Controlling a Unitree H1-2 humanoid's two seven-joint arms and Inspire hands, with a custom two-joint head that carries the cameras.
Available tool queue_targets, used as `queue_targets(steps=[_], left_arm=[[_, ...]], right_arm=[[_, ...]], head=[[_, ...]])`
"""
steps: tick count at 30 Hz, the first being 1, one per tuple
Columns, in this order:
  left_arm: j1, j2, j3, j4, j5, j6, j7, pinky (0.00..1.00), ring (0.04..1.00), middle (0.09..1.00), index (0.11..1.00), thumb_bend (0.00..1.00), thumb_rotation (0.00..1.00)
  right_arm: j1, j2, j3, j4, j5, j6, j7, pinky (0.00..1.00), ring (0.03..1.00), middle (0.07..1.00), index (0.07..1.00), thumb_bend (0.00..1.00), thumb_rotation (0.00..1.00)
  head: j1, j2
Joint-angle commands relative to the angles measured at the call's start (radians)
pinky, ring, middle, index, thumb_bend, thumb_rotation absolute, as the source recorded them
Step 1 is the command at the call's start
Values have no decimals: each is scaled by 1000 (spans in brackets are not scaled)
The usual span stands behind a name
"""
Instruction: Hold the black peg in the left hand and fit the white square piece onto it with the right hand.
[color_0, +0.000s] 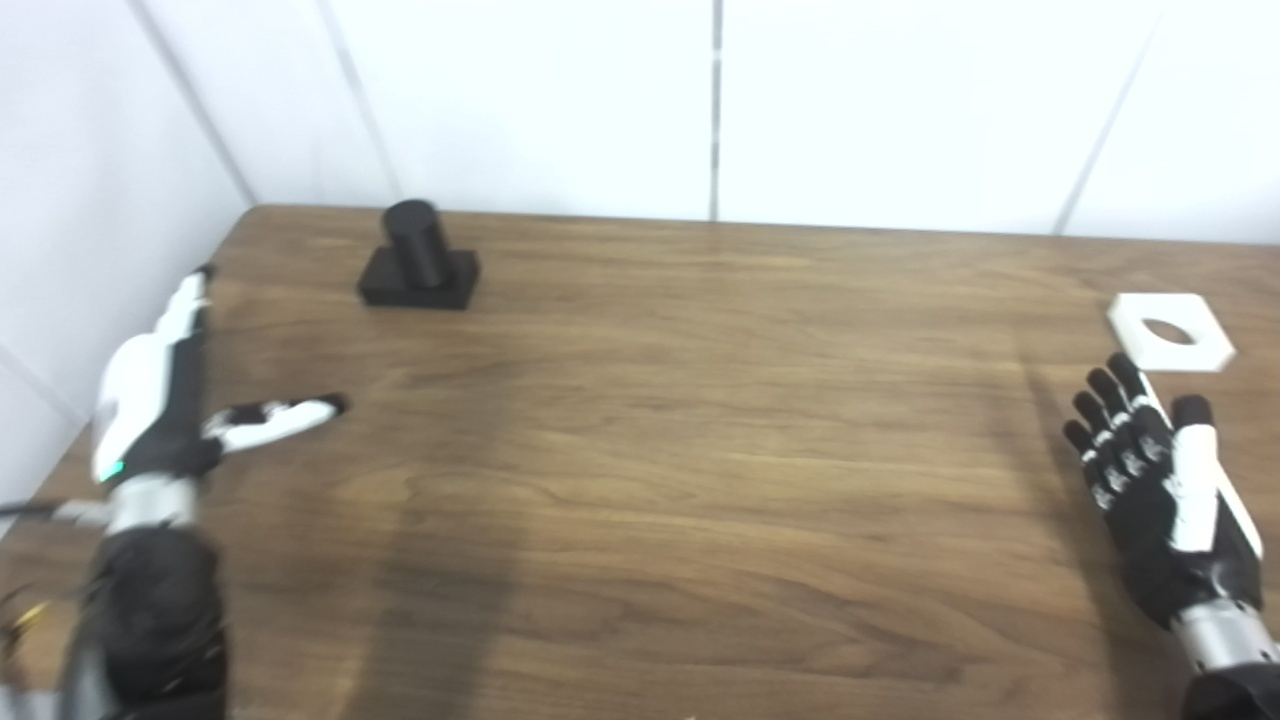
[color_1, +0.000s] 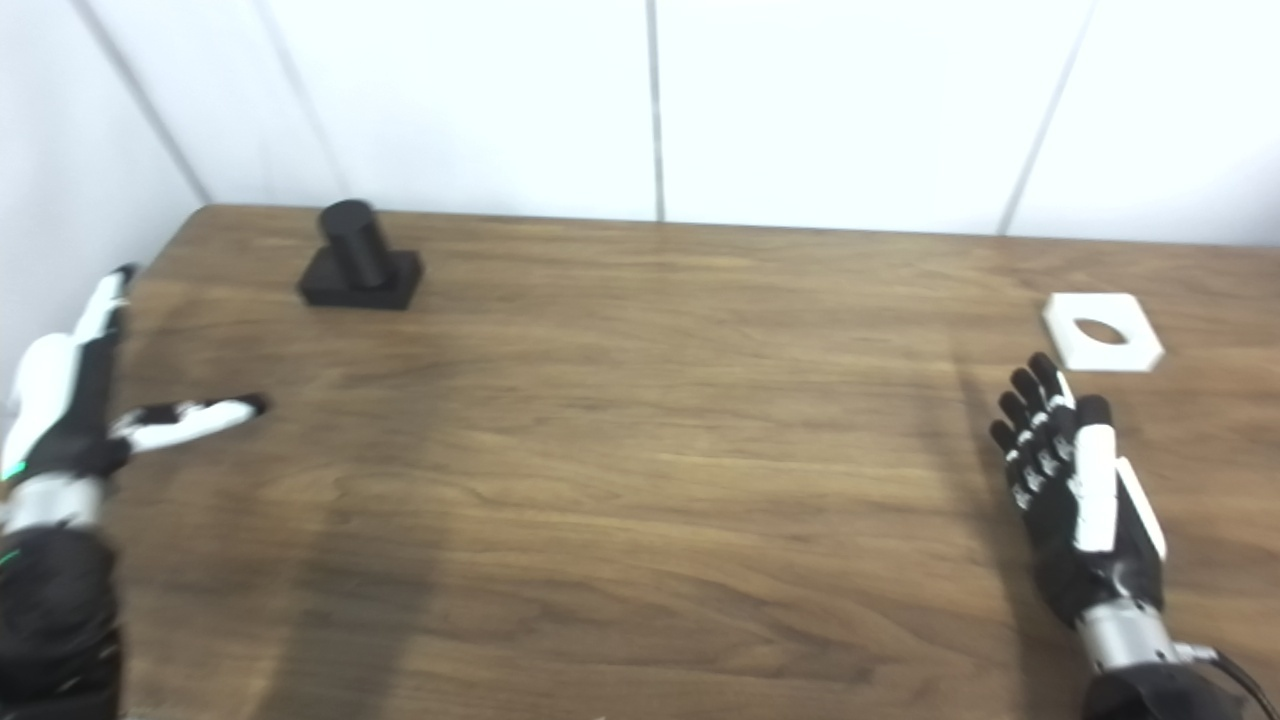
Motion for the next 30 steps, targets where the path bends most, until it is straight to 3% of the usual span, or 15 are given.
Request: queue_targets(steps=[1,7,14,24,30], left_arm=[[-42,46,-10,1,38,19,19,933,1000,1000,999,1000,134],[-93,102,-50,92,65,26,28,996,1000,1000,983,1000,143],[-175,142,-97,179,83,46,-4,998,1000,1000,968,1000,157],[-258,166,-152,241,102,45,-33,1000,1000,1000,957,989,104],[-325,214,-193,316,83,39,-57,1000,1000,1000,968,977,146]], right_arm=[[-19,-18,-14,-16,17,-37,13,1000,1000,1000,1000,591,1000],[-25,-31,-16,-19,4,-30,20,1000,1000,1000,1000,595,1000],[-31,-38,-11,-37,5,-9,24,1000,1000,1000,1000,601,1000],[-25,-45,-4,-57,-7,3,21,1000,1000,1000,1000,600,1000],[-17,-46,-4,-52,-3,-5,29,1000,1000,1000,1000,594,1000]], head=[[3,2],[10,4],[14,6],[13,8],[13,8]])
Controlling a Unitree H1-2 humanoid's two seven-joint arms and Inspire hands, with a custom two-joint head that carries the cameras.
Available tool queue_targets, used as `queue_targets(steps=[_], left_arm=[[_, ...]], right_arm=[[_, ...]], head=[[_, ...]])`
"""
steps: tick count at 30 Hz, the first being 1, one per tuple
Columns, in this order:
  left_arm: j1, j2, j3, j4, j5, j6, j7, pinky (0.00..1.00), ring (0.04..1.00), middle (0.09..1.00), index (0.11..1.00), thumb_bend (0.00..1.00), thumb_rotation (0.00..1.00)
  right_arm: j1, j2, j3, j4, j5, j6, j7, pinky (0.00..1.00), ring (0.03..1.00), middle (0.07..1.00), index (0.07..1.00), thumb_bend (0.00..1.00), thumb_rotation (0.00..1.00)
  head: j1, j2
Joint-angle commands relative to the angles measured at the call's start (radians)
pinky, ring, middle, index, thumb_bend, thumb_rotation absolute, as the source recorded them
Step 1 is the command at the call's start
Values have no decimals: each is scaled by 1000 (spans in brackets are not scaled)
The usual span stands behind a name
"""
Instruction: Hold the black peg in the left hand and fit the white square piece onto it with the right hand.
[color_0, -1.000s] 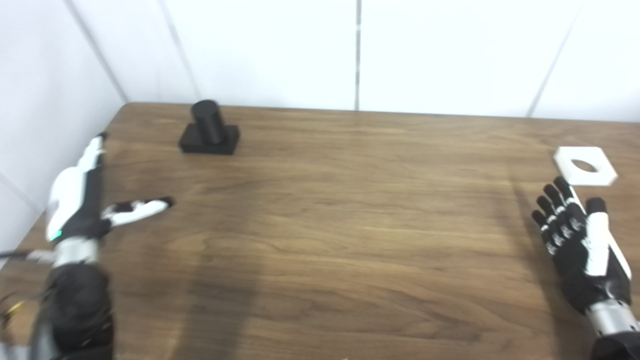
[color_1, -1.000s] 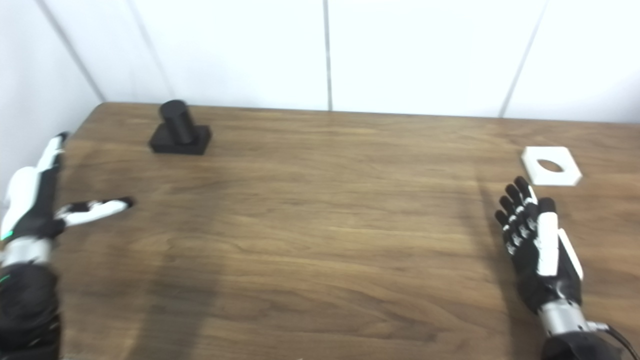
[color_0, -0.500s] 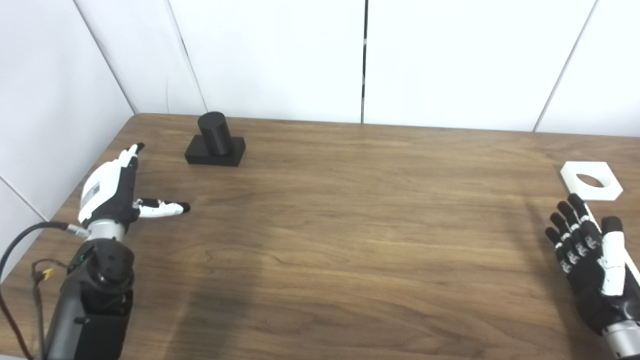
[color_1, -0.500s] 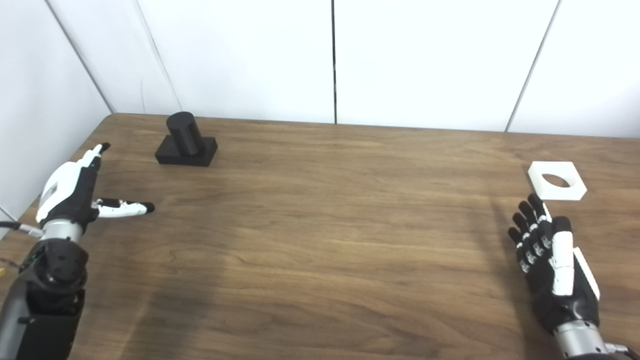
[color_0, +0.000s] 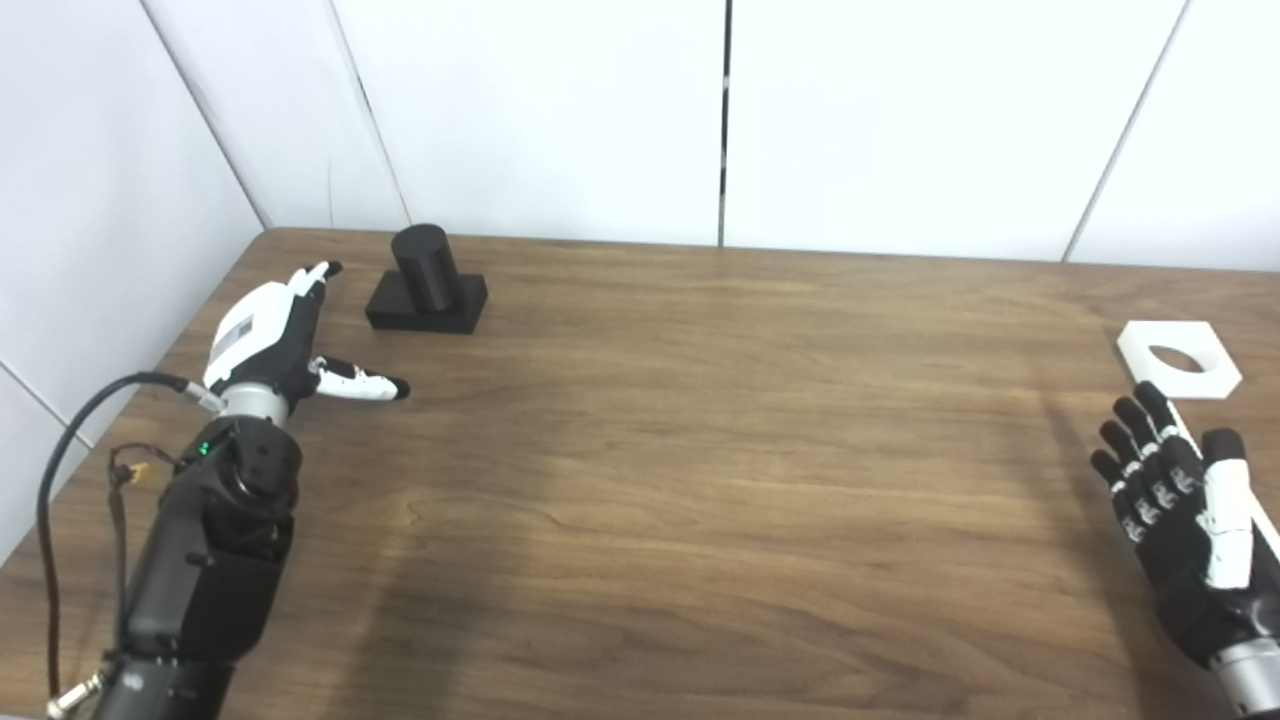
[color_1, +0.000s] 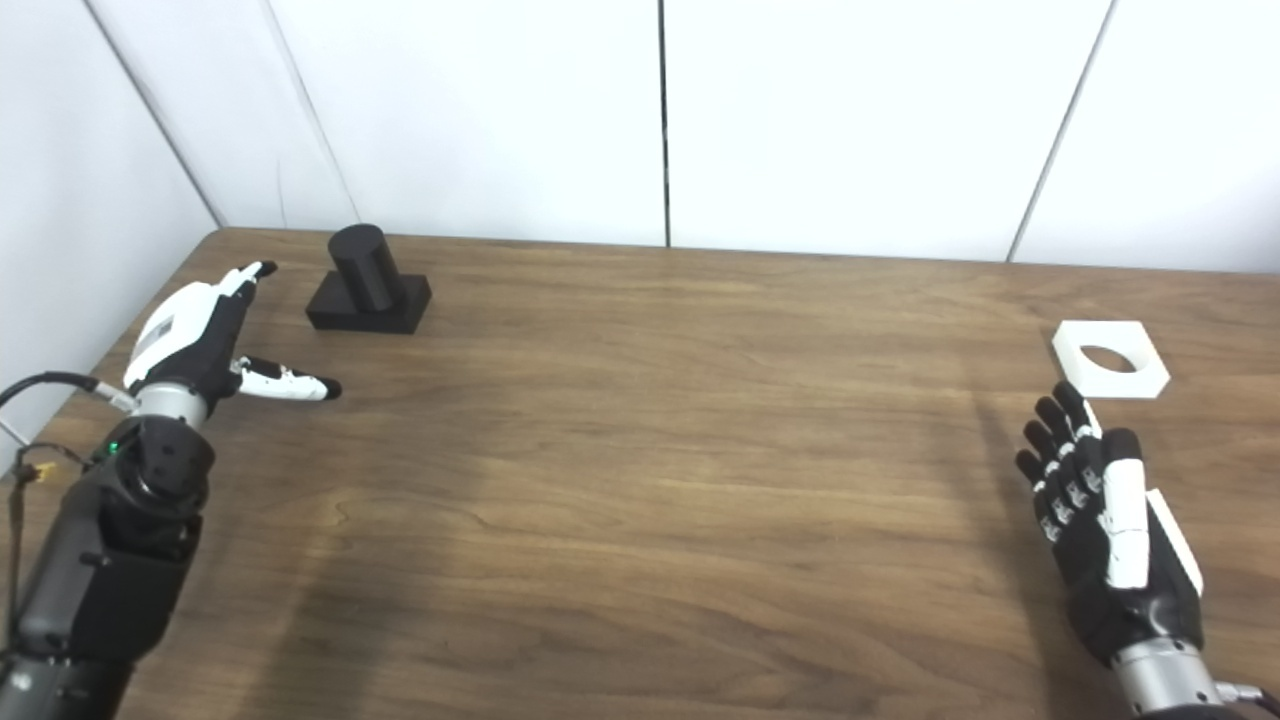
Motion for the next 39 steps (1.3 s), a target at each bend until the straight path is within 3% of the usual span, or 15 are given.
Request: queue_targets(steps=[1,14,22,39], left_arm=[[-72,57,-3,4,6,-5,-2,1000,1000,1000,970,976,152],[-223,90,-68,205,-20,-18,-8,1000,1000,1000,969,958,132],[-278,77,-89,241,-53,-2,-16,1000,1000,1000,977,960,146],[-393,86,-179,458,-88,-91,0,1000,1000,999,948,981,82]], right_arm=[[-17,-14,-1,-36,8,-20,12,1000,1000,1000,1000,594,1000],[-4,-7,-5,-39,21,-18,11,1000,1000,999,1000,585,1000],[4,-10,-6,-43,28,-18,15,1000,1000,998,1000,581,1000],[42,-22,-13,-89,37,-7,16,1000,987,981,1000,635,1000]], head=[[1,0],[-5,-2],[-7,-5],[-22,-10]])
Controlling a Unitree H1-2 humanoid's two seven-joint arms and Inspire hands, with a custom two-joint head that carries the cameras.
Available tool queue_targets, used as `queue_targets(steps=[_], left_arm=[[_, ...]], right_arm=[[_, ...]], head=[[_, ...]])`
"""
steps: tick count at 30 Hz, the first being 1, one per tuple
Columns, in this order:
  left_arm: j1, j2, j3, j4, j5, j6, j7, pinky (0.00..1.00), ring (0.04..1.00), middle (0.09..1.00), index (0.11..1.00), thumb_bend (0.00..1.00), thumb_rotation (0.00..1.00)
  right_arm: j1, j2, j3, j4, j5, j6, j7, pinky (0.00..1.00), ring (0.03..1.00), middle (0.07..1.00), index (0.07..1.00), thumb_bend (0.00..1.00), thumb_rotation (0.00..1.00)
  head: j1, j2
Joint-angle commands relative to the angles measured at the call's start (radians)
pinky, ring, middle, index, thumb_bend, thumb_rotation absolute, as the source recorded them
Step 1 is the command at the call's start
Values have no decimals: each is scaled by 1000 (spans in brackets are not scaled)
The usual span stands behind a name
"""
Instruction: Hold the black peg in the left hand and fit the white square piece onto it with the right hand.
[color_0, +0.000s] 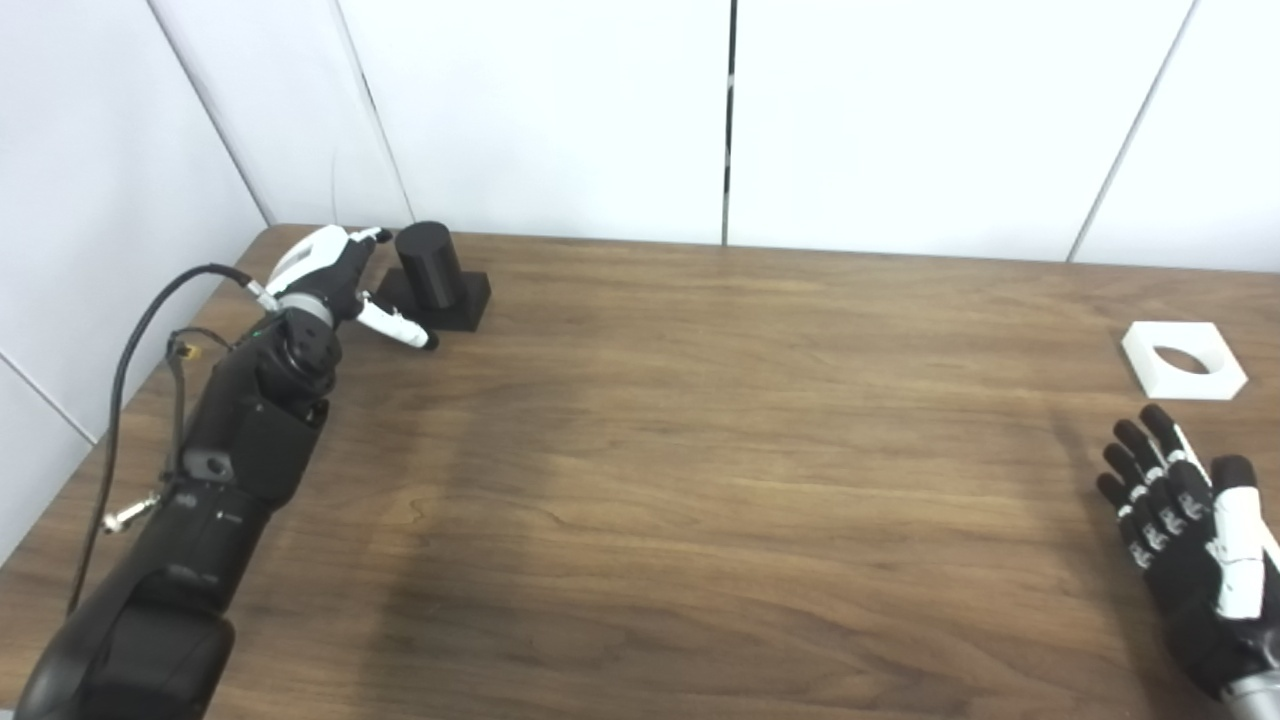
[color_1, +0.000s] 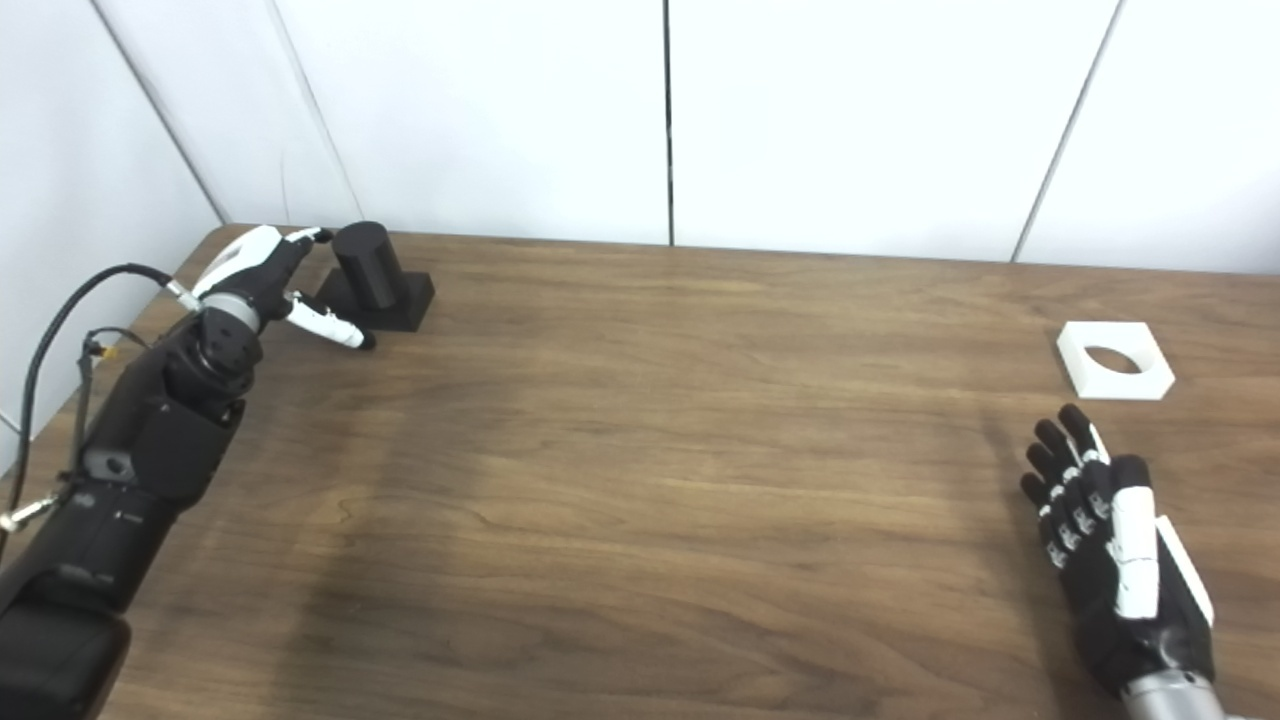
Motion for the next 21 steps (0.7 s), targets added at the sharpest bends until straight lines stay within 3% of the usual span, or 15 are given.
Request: queue_targets(steps=[1,8,16,21], left_arm=[[-74,40,-11,1,3,-20,9,1000,1000,1000,948,979,82],[-105,52,-73,40,15,14,-42,1000,1000,996,915,992,97],[-98,44,-76,49,-3,3,-33,1000,1000,991,848,963,81],[-82,34,-77,38,-2,-16,-3,1000,1000,975,707,911,66]], right_arm=[[-16,-17,-11,-44,26,-5,10,1000,986,981,1000,638,1000],[-6,-25,-14,-58,24,7,10,1000,978,971,1000,625,1000],[-4,-28,-18,-46,30,1,16,1000,976,972,1000,630,1000],[-10,-25,-20,-37,34,-5,16,1000,962,960,1000,641,1000]], head=[[2,0],[4,-2],[5,-1],[8,0]])
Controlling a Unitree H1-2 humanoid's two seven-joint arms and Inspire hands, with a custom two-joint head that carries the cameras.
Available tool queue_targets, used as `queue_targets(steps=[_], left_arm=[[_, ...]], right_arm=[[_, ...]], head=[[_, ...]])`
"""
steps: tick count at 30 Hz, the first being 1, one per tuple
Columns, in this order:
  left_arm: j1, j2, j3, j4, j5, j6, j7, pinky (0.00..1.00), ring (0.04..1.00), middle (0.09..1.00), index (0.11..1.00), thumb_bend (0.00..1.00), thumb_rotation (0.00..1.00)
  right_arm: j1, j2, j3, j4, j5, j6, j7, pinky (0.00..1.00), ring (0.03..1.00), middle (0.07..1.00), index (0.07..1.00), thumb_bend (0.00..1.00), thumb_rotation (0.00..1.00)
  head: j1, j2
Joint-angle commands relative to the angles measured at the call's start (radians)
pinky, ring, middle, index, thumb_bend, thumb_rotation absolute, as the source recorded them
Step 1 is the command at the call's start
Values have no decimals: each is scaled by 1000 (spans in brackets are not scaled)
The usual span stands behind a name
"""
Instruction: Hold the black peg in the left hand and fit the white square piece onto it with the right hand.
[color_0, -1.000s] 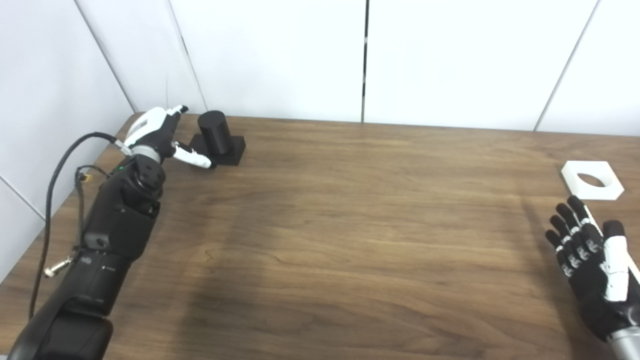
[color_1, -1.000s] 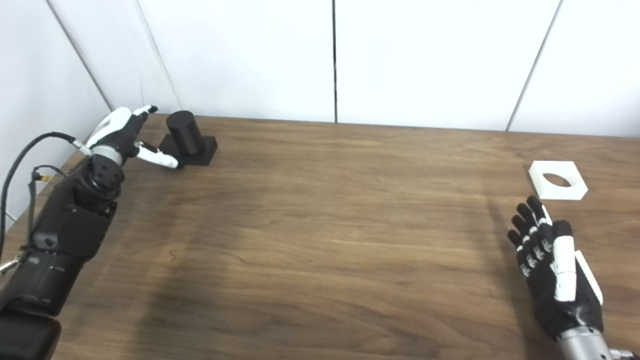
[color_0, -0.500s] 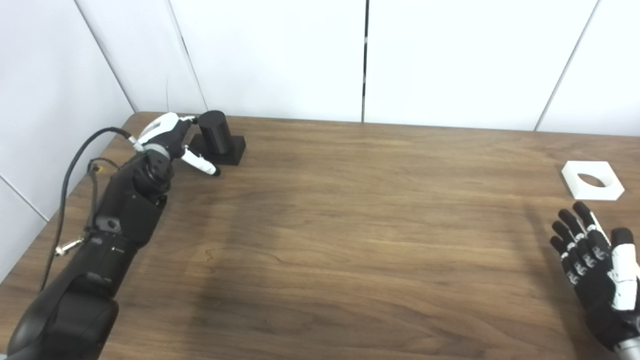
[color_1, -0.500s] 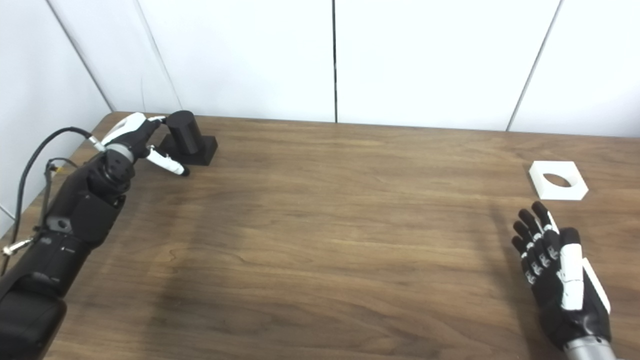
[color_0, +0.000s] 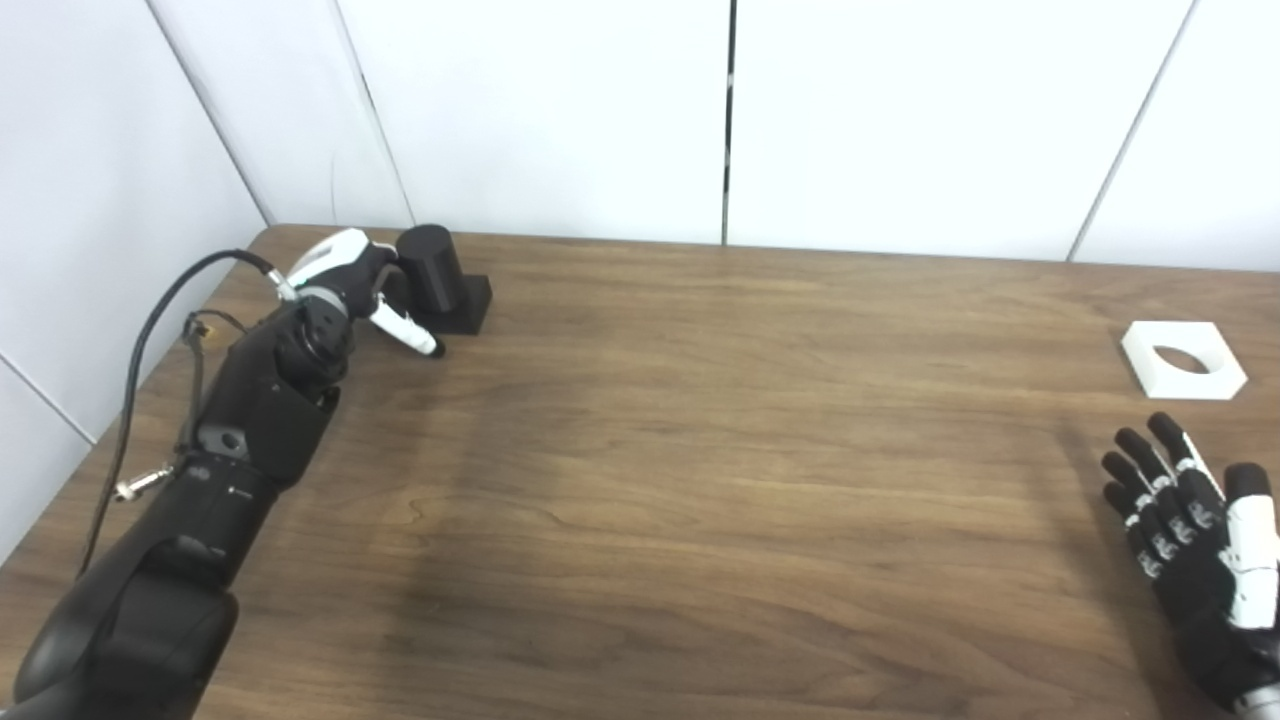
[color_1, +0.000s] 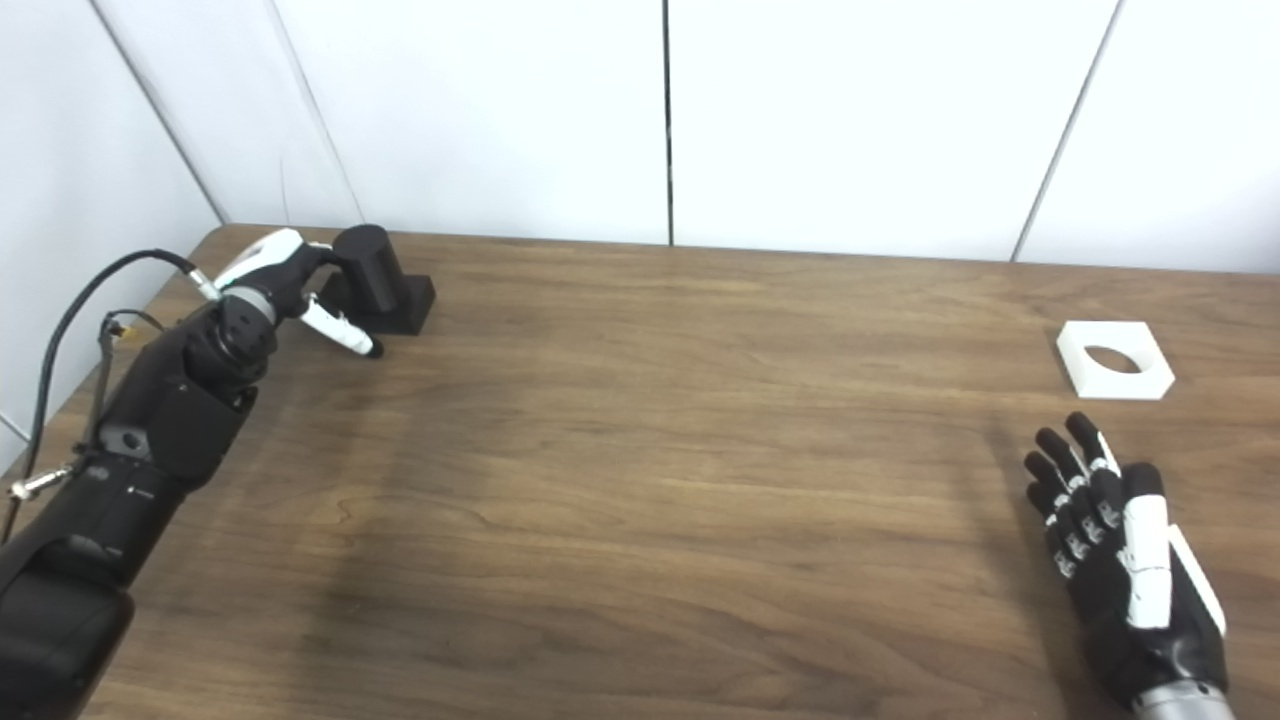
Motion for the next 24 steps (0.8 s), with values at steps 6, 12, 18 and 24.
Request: queue_targets(steps=[6,12,18,24], left_arm=[[-33,20,-8,41,13,-104,116,917,913,846,519,602,57],[-34,16,-6,72,10,-131,150,824,847,797,486,524,50],[-30,13,-5,46,6,-102,137,823,849,789,486,523,48],[-30,13,-20,66,12,-120,138,809,843,791,486,524,50]], right_arm=[[-22,-19,-10,-22,20,-30,19,1000,971,964,1000,648,1000],[-25,-16,-12,-20,27,-31,19,1000,965,957,1000,641,1000],[-29,-16,-15,-29,24,-23,11,1000,964,951,1000,642,1000],[-35,-15,-16,-36,24,-14,6,1000,968,949,1000,649,1000]], head=[[1,1],[-3,3],[-3,3],[-4,6]])
